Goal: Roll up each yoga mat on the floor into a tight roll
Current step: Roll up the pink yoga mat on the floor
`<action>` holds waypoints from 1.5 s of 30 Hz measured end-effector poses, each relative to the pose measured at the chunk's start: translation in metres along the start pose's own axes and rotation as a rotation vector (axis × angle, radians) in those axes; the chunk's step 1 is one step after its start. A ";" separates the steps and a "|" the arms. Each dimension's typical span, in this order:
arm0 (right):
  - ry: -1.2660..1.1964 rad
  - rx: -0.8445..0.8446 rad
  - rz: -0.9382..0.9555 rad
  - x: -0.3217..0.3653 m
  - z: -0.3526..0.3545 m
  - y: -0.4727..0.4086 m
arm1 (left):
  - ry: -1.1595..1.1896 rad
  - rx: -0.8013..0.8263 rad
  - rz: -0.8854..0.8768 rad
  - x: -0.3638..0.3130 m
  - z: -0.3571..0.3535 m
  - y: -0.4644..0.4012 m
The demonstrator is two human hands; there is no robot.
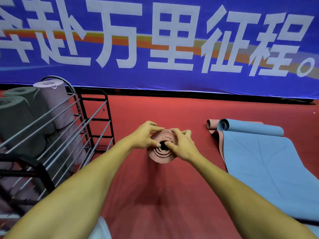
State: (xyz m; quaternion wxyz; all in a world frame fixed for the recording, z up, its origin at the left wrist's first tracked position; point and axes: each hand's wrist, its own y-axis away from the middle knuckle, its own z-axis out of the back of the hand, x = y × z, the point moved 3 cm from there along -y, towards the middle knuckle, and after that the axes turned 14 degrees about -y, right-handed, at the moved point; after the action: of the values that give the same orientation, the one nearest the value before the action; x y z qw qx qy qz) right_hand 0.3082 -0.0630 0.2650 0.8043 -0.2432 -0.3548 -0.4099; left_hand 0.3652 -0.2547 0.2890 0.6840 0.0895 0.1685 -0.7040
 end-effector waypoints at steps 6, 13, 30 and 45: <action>0.020 0.024 0.012 -0.001 -0.051 -0.002 | -0.088 0.110 0.044 0.028 -0.004 0.010; -0.024 0.026 -0.002 0.014 -0.085 0.008 | -0.218 0.042 0.178 0.068 -0.003 0.060; 0.109 0.179 0.143 -0.030 -0.224 0.057 | 0.314 -0.058 0.650 0.183 -0.206 0.272; 0.159 0.158 0.095 -0.044 -0.302 0.075 | 0.016 0.337 1.239 0.245 -0.319 0.399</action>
State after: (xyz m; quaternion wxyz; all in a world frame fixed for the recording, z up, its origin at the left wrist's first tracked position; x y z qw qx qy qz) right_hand 0.4646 -0.2065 0.0335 0.8651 -0.1624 -0.3093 -0.3600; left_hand 0.7161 -0.3721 -0.1397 0.9392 0.2819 -0.0222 -0.1946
